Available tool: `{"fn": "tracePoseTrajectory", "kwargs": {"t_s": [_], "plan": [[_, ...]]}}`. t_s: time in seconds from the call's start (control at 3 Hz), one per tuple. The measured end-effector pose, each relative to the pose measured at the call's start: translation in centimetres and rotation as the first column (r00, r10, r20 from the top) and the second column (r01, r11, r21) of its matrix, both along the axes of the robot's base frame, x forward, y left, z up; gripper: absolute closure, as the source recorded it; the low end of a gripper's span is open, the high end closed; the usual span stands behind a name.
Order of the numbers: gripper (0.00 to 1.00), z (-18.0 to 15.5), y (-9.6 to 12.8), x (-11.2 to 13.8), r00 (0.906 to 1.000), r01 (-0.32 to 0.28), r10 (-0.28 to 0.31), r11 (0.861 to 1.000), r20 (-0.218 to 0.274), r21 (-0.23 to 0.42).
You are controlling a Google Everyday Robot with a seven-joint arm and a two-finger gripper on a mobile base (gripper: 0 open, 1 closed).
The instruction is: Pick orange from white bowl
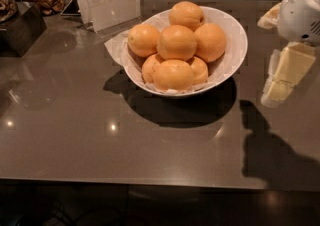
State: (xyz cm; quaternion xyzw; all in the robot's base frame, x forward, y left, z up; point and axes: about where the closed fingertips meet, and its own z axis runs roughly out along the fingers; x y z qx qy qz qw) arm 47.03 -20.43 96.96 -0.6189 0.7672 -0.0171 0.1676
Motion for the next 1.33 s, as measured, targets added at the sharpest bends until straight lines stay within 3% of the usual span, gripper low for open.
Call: {"fn": "tracePoseTrajectory", "kwargs": {"t_s": [0.67,1.33], "plan": [[0.0,-0.1,3.0,7.1,0.9935,-0.113,0.114,0.993,0.0,0.027],[0.0,0.1,3.2,7.9,0.9946,-0.102,0.101,0.993,0.023,0.055]]}}
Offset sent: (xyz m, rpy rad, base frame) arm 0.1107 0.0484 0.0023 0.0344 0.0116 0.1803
